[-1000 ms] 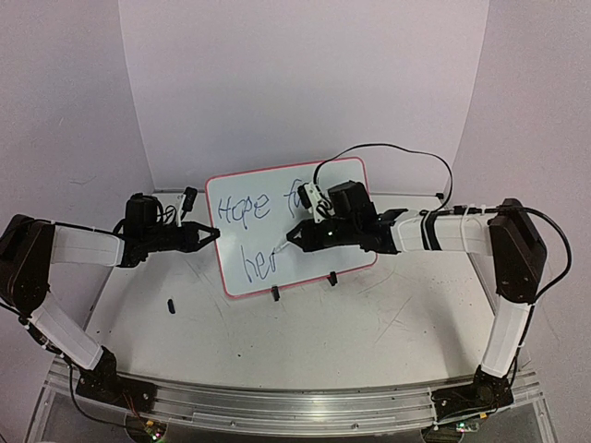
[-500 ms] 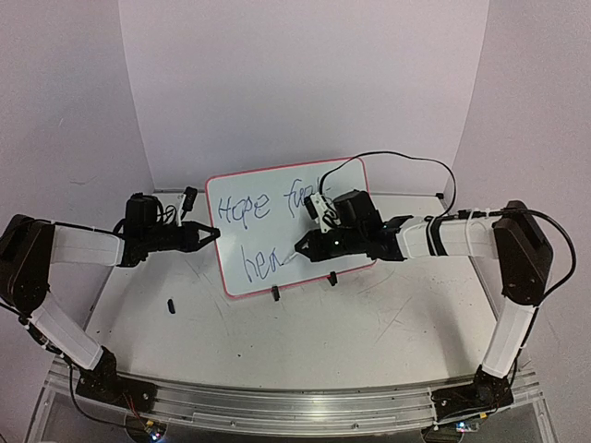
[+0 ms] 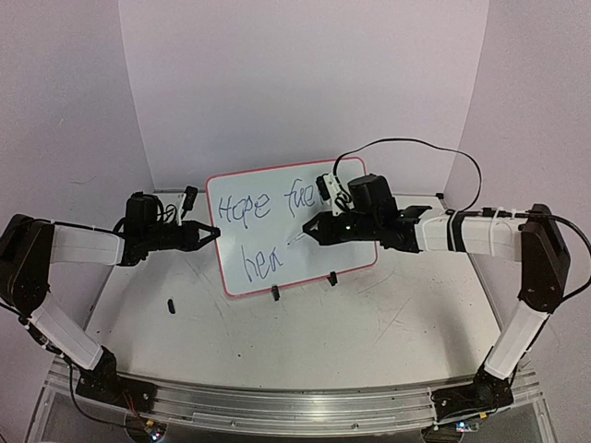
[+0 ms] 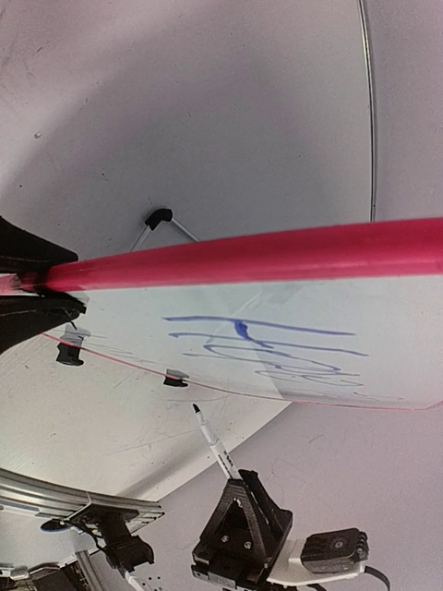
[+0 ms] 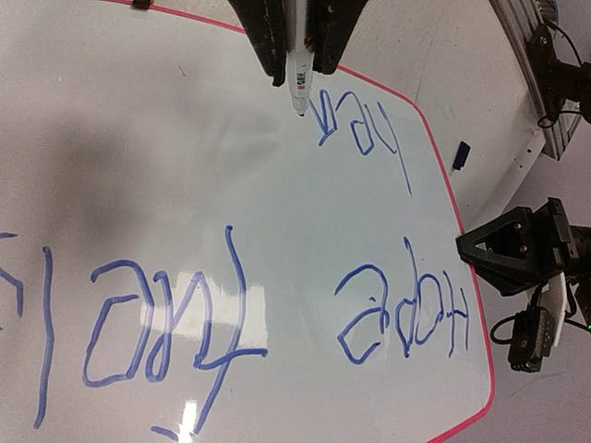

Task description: Write a sentence on the whiteboard

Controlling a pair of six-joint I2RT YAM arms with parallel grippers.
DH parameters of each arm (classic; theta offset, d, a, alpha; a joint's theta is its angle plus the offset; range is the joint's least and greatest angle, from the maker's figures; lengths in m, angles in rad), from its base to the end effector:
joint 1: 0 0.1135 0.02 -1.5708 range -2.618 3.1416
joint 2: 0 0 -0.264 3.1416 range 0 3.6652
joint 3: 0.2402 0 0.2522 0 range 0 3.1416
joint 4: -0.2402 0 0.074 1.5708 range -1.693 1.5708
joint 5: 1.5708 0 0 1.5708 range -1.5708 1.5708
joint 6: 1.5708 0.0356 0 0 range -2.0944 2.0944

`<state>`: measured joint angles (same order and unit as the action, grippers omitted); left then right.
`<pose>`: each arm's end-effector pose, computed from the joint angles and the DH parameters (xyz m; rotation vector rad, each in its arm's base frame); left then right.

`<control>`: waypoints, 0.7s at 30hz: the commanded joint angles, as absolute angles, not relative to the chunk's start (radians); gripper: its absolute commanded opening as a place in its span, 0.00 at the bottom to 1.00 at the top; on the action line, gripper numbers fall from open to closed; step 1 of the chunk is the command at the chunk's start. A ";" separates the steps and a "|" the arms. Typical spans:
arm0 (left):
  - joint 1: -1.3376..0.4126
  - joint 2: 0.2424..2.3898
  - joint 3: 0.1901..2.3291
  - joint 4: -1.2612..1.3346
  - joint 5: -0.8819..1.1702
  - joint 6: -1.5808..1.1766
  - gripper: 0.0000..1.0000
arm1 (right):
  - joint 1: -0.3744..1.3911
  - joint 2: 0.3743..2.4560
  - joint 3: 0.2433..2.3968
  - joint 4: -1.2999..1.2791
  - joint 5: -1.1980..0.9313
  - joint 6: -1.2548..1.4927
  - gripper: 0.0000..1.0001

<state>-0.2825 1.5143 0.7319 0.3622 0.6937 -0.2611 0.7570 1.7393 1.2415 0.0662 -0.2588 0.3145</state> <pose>0.2949 -0.1093 0.2056 0.4856 1.9760 -1.0347 0.2893 0.2859 0.2642 -0.6340 2.0183 0.9251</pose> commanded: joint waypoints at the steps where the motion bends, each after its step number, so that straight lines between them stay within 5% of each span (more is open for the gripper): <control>1: -0.285 1.538 0.763 0.337 0.546 -0.199 0.00 | 0.753 1.776 1.314 0.091 -0.254 0.292 0.00; 21: -0.286 1.540 0.763 0.336 0.548 -0.198 0.00 | 0.749 1.863 1.370 0.104 -0.297 0.295 0.00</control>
